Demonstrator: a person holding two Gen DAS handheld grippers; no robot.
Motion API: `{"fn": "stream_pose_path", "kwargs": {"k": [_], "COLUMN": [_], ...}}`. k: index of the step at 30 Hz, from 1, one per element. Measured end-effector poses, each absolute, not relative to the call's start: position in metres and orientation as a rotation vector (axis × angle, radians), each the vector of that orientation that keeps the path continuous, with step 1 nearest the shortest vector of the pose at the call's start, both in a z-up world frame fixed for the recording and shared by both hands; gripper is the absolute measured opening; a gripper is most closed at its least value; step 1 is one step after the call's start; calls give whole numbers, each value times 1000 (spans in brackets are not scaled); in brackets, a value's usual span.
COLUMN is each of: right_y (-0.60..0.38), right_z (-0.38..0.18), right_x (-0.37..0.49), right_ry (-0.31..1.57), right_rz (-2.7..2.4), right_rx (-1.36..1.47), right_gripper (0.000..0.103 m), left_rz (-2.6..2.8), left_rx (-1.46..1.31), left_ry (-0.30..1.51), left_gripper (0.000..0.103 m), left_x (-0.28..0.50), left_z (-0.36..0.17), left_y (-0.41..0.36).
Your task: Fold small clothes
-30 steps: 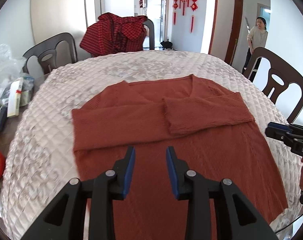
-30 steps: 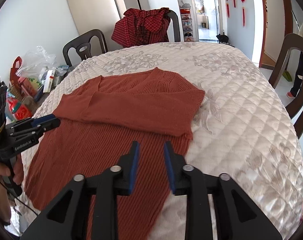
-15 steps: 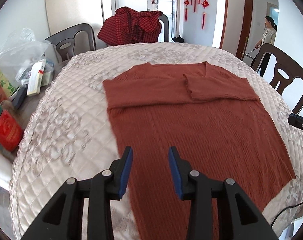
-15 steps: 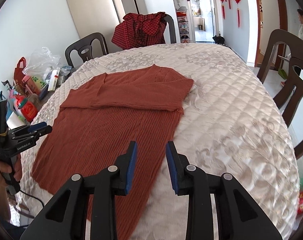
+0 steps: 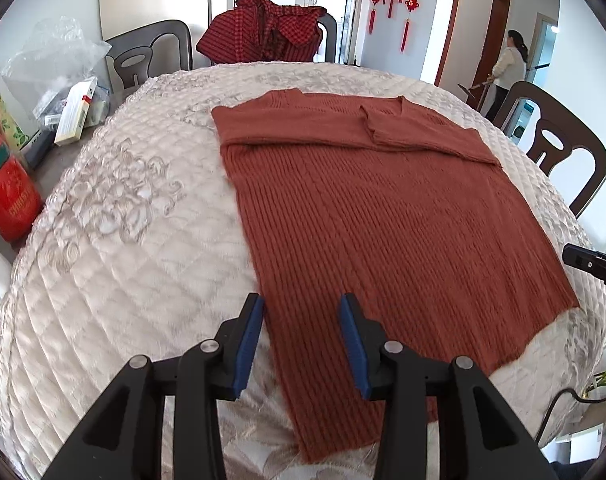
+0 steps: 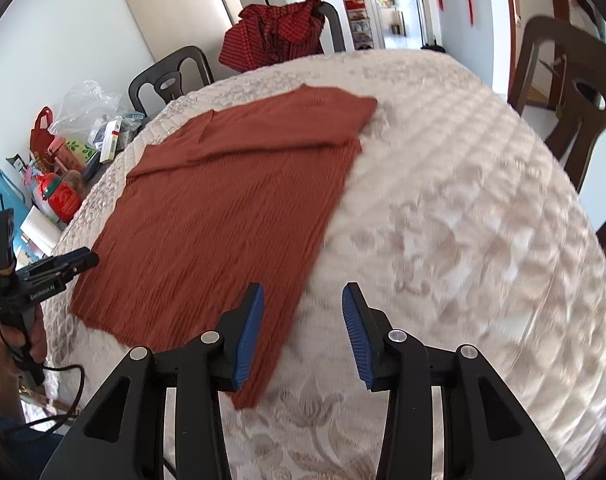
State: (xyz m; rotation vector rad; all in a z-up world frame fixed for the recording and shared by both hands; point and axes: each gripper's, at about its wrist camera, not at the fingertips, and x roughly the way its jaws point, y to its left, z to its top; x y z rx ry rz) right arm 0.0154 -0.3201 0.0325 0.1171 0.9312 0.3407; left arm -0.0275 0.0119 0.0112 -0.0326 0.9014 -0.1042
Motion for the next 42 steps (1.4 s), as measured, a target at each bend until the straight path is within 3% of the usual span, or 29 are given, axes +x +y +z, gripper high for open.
{"fn": "stream_pose_path", "kwargs": {"k": [24, 26, 27, 29, 31, 33, 42], "right_y": [-318, -318, -317, -314, -315, -317, -337], "right_z": [12, 10, 10, 6, 6, 10, 53], "right_x": [3, 8, 9, 10, 8, 6, 7], "right_ry": [984, 985, 989, 1003, 997, 976, 804], "right_rz": [533, 541, 540, 534, 537, 547, 634], "right_rx": [398, 429, 427, 421, 426, 446, 549], "right_gripper": [42, 37, 33, 14, 11, 10, 8], "left_rz": [-165, -175, -179, -177, -183, -199, -277], "left_rx": [-203, -235, -243, -243, -256, -300, -350], "left_ry": [879, 879, 882, 886, 894, 890, 694], "left_gripper": [43, 43, 39, 27, 12, 8, 8], "left_x": [-60, -55, -55, -54, -53, -53, -48], "left_z": [7, 7, 6, 6, 6, 8, 58], "left_y": [15, 18, 19, 20, 24, 31, 48]}}
